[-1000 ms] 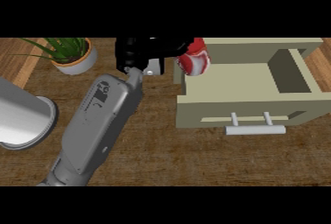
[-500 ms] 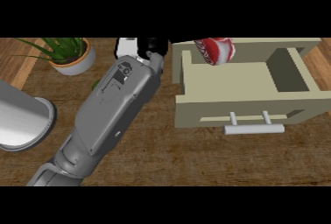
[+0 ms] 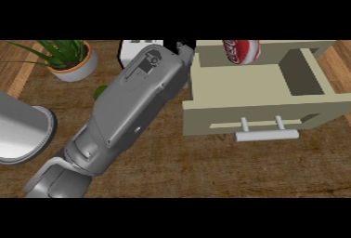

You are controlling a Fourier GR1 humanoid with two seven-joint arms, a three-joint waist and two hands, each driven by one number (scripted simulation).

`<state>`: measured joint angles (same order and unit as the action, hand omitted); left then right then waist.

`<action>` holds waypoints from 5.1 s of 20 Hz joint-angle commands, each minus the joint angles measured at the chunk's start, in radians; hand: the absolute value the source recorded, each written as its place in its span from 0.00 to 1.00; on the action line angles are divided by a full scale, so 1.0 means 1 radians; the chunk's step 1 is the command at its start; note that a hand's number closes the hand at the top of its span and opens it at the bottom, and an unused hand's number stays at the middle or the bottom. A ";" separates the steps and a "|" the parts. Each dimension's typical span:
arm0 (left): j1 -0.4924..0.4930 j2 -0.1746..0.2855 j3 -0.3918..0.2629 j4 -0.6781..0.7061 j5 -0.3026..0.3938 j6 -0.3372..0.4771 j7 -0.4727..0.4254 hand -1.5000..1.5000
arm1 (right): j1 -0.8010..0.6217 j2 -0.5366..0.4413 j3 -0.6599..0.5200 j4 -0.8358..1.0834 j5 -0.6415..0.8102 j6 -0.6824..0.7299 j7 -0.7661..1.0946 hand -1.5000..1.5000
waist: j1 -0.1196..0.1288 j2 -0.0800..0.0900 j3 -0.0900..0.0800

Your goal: Pick up the can, place it into the drawer and close the drawer

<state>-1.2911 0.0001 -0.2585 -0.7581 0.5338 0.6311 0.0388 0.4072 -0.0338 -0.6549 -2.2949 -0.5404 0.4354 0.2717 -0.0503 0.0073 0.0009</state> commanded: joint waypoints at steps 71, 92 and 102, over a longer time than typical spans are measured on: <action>-0.136 0.040 -0.309 0.258 0.485 0.158 -0.267 0.00 | -0.696 -0.104 0.609 0.345 1.363 -0.189 -0.272 0.00 | 0.067 0.001 -0.001; 0.037 0.301 -0.326 -0.088 0.368 0.206 -0.065 0.00 | -1.019 -0.078 0.662 1.296 1.741 -0.661 -0.393 0.00 | 0.084 -0.005 0.000; 0.139 0.361 -0.321 -0.205 0.340 0.177 -0.028 0.00 | -1.226 -0.101 0.576 1.668 1.827 -0.905 -0.390 0.00 | 0.109 0.008 0.000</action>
<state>-1.2041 0.3419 -0.5908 -0.9269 0.8819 0.8271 0.0196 -0.7691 -0.1477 -0.0454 -0.7751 1.2823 -0.3916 -0.1224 0.0486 -0.0083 -0.0149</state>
